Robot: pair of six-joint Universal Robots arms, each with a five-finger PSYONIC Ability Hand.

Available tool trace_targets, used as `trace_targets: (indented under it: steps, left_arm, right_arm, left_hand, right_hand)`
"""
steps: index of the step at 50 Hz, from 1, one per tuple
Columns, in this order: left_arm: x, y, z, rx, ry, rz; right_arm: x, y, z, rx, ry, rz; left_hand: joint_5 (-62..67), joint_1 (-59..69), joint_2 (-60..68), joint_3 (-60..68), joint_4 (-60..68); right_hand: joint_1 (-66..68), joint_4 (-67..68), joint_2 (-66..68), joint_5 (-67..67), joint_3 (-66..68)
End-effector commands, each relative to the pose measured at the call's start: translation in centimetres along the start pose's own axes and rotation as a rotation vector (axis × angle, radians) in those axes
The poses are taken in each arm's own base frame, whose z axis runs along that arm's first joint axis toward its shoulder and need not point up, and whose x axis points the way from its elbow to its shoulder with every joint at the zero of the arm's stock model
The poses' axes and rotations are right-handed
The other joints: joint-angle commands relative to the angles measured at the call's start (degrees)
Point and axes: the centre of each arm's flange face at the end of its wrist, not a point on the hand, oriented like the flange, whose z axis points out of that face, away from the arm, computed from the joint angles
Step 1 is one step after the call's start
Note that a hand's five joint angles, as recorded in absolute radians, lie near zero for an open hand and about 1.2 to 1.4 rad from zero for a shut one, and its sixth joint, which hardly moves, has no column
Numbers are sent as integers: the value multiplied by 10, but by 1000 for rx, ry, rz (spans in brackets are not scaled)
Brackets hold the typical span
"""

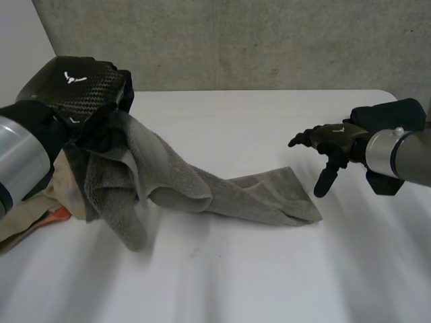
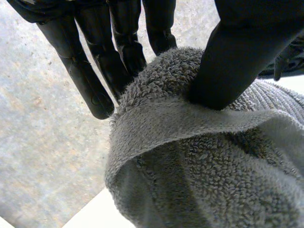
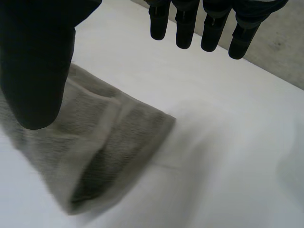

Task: Fold the laundry.

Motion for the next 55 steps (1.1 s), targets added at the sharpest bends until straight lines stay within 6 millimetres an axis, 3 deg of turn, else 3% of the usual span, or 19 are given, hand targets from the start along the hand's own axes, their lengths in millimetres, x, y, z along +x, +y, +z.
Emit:
trace_targets:
  steps: [1, 5, 8, 11, 14, 17, 20, 27, 30, 34, 37, 38, 41, 43, 44, 46, 48, 51, 55]
  left_arm:
    - [7, -9, 0, -17, 43, -46]
    - [12, -18, -4, 18, 59, -61]
    - [14, -29, -9, 56, 66, -80]
    - [15, -38, -15, 86, 63, -110]
    - [14, -46, -23, 117, 62, -142]
    - [10, -56, -35, 163, 53, -170]
    - [7, -62, -43, 194, 42, -187]
    - [-1, -56, -50, 190, 18, -203]
    - [2, -47, -51, 155, 40, -207]
    - [15, -26, -52, 84, 105, -217]
    - [24, -11, -52, 39, 140, -230]
    - [27, -4, -52, 20, 147, -238]
    - [32, 5, -50, -4, 153, -251]
    - [36, 11, -48, -24, 160, -266]
    - [37, 12, -48, -29, 161, -270]
    - [41, 17, -48, -48, 172, -281]
    - [41, 18, -48, -48, 173, -284]
    - [40, 17, -47, -47, 167, -286]
    - [30, 10, -41, -16, 127, -293]
  right_arm:
    - [-48, 22, -22, 44, -71, -5]
    - [-82, 41, -14, 90, -127, 58]
    - [-105, 59, 4, 139, -116, 88]
    - [-105, 65, 20, 170, -43, 71]
    - [-95, 64, 27, 154, 35, 70]
    - [-80, 50, 23, 164, 62, 56]
    - [-62, 34, 13, 187, 96, 32]
    - [-14, -51, -59, 394, 306, -256]
    - [-7, -64, -61, 416, 320, -330]
    - [-15, -77, -42, 459, 252, -410]
    - [-27, -77, -8, 485, 186, -459]
    - [-34, -73, 12, 493, 162, -483]
    - [-41, -61, 44, 498, 132, -513]
    - [-46, -42, 77, 480, 112, -528]
    - [-49, -36, 86, 477, 104, -535]
    - [-49, -17, 112, 459, 103, -547]
    - [-45, -19, 114, 462, 122, -550]
    - [-30, -34, 102, 475, 196, -503]
    - [-9, -61, 51, 492, 284, -289]
  left_hand:
    - [197, 129, 115, 118, 113]
    - [197, 129, 115, 118, 113]
    - [197, 129, 115, 118, 113]
    - [197, 129, 115, 118, 113]
    - [197, 129, 115, 118, 113]
    - [197, 129, 115, 118, 113]
    - [197, 129, 115, 118, 113]
    - [197, 129, 115, 118, 113]
    - [197, 129, 115, 118, 113]
    - [197, 129, 115, 118, 113]
    - [197, 129, 115, 118, 113]
    - [197, 129, 115, 118, 113]
    - [197, 129, 115, 118, 113]
    - [197, 129, 115, 118, 113]
    - [197, 129, 115, 118, 113]
    - [197, 129, 115, 118, 113]
    - [197, 129, 115, 118, 113]
    - [197, 129, 115, 118, 113]
    - [197, 129, 115, 118, 113]
  right_hand:
    - [27, 32, 34, 29, 36]
    - [24, 29, 30, 26, 32]
    - [54, 59, 60, 56, 62]
    - [136, 141, 143, 138, 145]
    - [299, 304, 306, 301, 308]
    - [657, 662, 663, 659, 666]
    - [658, 663, 665, 660, 667]
    - [658, 663, 665, 660, 667]
    - [658, 663, 665, 660, 667]
    - [658, 663, 665, 660, 667]
    - [658, 663, 665, 660, 667]
    - [658, 663, 665, 660, 667]
    - [658, 663, 665, 660, 667]
    - [658, 663, 665, 660, 667]
    - [593, 598, 599, 595, 602]
    - [-42, -37, -35, -40, -33]
    - [-42, -37, -35, -40, -33]
    - [-42, -37, -35, -40, -33]
    - [-42, -37, -35, -40, -33]
